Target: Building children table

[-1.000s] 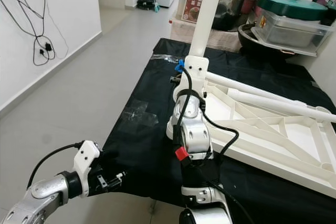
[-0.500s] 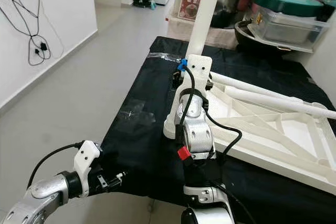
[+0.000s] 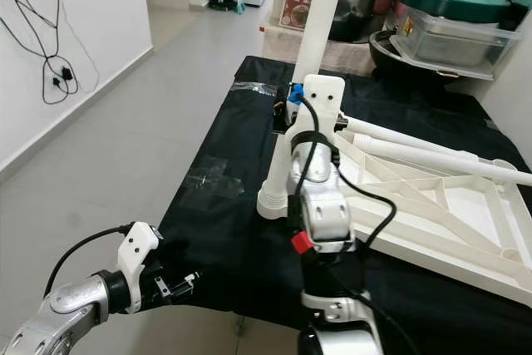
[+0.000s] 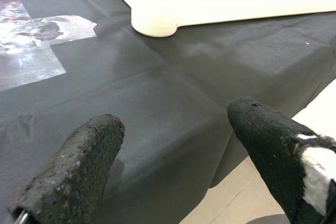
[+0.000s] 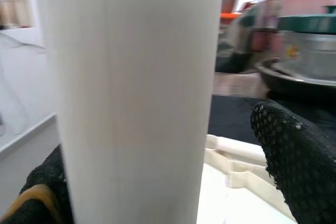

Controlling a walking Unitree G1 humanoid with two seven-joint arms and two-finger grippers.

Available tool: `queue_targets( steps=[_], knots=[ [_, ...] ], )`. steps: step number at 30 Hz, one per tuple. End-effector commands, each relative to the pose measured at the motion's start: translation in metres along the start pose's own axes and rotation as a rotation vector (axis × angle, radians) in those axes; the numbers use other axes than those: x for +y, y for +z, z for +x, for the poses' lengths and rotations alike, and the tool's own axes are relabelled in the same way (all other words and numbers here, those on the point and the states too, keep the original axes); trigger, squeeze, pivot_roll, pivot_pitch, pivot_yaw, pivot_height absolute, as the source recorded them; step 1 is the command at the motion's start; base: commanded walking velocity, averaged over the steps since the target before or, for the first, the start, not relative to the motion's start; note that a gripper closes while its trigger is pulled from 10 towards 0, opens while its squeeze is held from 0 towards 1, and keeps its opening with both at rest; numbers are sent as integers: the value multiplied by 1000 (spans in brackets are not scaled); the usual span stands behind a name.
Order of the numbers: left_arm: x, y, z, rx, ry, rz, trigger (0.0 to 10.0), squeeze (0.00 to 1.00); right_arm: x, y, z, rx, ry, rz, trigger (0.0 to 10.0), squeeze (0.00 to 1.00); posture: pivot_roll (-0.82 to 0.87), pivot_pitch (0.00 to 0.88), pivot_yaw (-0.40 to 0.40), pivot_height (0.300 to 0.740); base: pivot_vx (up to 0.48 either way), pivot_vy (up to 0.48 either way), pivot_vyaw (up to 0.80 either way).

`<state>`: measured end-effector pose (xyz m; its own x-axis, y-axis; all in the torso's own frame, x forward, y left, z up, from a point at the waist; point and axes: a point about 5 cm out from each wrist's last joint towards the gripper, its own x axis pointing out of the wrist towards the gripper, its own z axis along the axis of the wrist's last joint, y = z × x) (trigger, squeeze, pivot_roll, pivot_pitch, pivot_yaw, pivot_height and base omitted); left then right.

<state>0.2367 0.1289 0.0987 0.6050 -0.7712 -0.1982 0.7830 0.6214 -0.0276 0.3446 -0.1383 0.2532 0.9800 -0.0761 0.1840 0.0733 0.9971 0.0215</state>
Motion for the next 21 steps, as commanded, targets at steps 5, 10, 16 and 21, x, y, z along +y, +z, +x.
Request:
queue_targets(
  steps=[5,10,16,21],
  knots=[
    [-2,-3,2,9,-11,0,10000,0,-6,-2,0,34,112,-14,10000,0,24,0,-94,740,0,0,0],
    [-1,-3,2,12,-12,1,10000,0,-5,-6,3,81,227,4,10000,0,25,0,-94,740,0,0,0],
    [-2,-3,2,12,-13,0,10000,0,1,0,5,86,380,37,10000,0,24,0,-93,740,0,0,0],
    [-2,-4,2,12,-14,-3,10000,0,3,6,7,72,506,6,10000,0,22,0,-94,740,0,0,0]
  ],
)
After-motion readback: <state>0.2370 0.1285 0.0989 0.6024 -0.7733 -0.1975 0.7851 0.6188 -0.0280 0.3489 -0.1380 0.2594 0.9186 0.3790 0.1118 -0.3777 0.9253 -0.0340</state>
